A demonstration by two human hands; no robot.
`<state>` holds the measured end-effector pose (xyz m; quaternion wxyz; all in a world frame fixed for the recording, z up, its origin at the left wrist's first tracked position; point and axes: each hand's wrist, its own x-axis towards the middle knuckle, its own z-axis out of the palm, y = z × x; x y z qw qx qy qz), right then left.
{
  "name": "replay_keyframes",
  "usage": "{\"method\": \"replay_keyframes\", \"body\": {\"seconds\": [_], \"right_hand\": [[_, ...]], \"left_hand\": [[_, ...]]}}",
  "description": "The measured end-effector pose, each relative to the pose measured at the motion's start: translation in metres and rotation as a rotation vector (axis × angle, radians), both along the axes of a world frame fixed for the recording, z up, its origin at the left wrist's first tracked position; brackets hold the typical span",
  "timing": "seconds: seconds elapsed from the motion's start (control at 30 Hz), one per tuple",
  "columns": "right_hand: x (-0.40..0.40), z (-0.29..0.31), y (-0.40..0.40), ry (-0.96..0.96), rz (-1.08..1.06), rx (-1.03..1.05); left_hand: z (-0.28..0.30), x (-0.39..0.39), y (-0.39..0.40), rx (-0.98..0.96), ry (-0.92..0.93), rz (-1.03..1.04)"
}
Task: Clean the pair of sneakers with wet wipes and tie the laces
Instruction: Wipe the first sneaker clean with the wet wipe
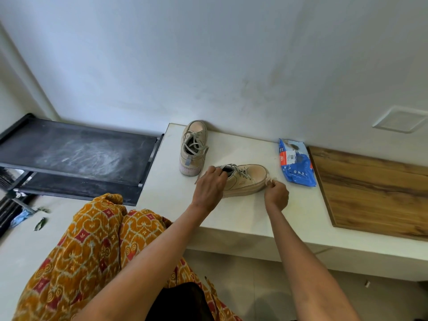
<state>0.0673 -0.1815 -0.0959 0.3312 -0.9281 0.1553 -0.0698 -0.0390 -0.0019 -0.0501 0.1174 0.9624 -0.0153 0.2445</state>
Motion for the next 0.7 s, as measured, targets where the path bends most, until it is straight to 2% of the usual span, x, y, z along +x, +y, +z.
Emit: {"method": "replay_keyframes", "body": {"seconds": [0.1,0.37,0.5,0.6,0.7], "right_hand": [[-0.018,-0.006,0.016,0.017,-0.037,0.064],[-0.087,-0.025,0.064,-0.055,0.121,0.213],[-0.101,-0.022,0.054,-0.096,0.273,0.204],[-0.088,-0.006,0.039,-0.127,0.157,0.268],[-0.062,0.005,0.026,-0.083,0.085,0.271]], "left_hand": [[0.004,-0.008,-0.008,0.0,0.029,0.011],[0.007,-0.011,-0.014,0.014,0.196,0.083],[0.017,-0.014,0.001,-0.079,0.212,-0.04],[0.02,-0.011,0.033,-0.162,0.251,-0.17],[0.018,-0.007,0.056,-0.122,0.367,-0.245]]}}
